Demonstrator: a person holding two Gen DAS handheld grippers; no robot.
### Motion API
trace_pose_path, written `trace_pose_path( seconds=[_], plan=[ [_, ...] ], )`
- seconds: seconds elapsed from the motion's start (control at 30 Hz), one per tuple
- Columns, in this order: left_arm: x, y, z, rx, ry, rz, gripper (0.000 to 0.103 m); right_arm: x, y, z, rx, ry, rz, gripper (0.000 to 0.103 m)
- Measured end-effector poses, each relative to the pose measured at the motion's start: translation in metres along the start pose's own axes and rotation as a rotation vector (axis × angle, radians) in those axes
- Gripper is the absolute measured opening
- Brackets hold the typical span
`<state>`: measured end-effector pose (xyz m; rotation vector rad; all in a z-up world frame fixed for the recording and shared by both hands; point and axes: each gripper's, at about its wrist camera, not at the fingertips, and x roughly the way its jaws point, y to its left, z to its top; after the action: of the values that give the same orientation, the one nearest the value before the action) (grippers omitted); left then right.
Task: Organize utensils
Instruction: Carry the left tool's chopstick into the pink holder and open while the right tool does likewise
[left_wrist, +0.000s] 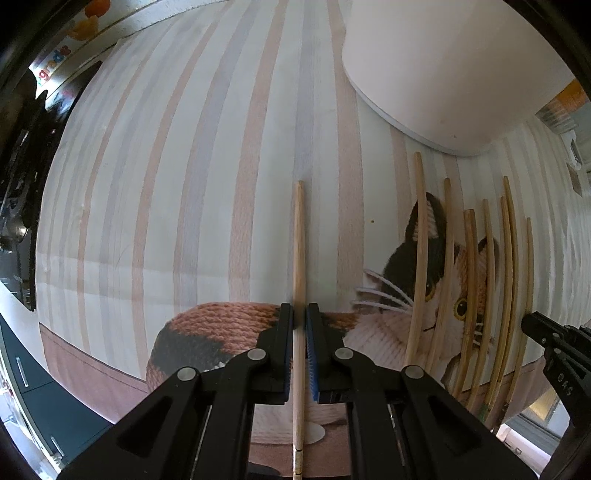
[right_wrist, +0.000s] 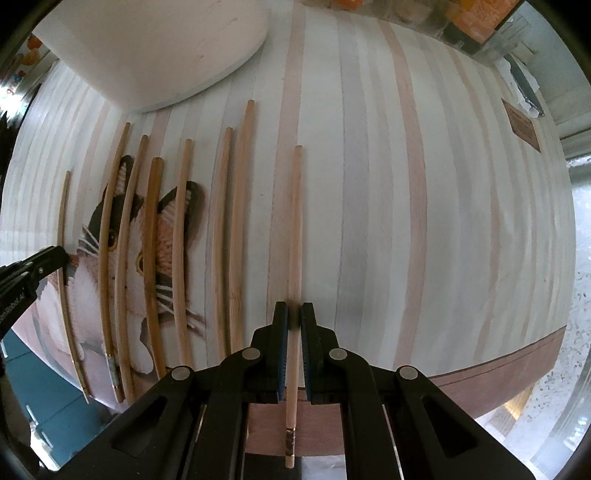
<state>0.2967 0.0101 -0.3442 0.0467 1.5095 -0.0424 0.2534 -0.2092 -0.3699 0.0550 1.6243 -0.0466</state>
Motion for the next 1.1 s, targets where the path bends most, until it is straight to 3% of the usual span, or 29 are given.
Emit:
trace_pose_path(
  seconds=[0.17,0.47,0.83,0.97,1.1],
  plan=[
    [-0.019,-0.004,-0.009,0.009,-0.054,0.03,0.004,-0.008,-0.004,-0.006,0.056,-0.053,0.035,0.007],
    [-0.084,0.009,-0.007,-0.023,-0.226,0.037,0.004,-0.068,-0.025,-0.005,0.126,-0.257,0.077,0.007],
    [-0.121,0.023,0.022,-0.081,-0.342,0.05,0.004,-0.123,-0.043,0.006,0.165,-0.413,0.086,0.007],
    [-0.136,0.031,0.036,-0.102,-0.374,0.034,0.004,-0.141,-0.046,0.007,0.179,-0.495,0.046,0.007],
    [-0.159,0.038,0.048,-0.146,-0.411,-0.008,0.004,-0.157,-0.052,0.012,0.223,-0.533,0.087,0.007]
  ],
)
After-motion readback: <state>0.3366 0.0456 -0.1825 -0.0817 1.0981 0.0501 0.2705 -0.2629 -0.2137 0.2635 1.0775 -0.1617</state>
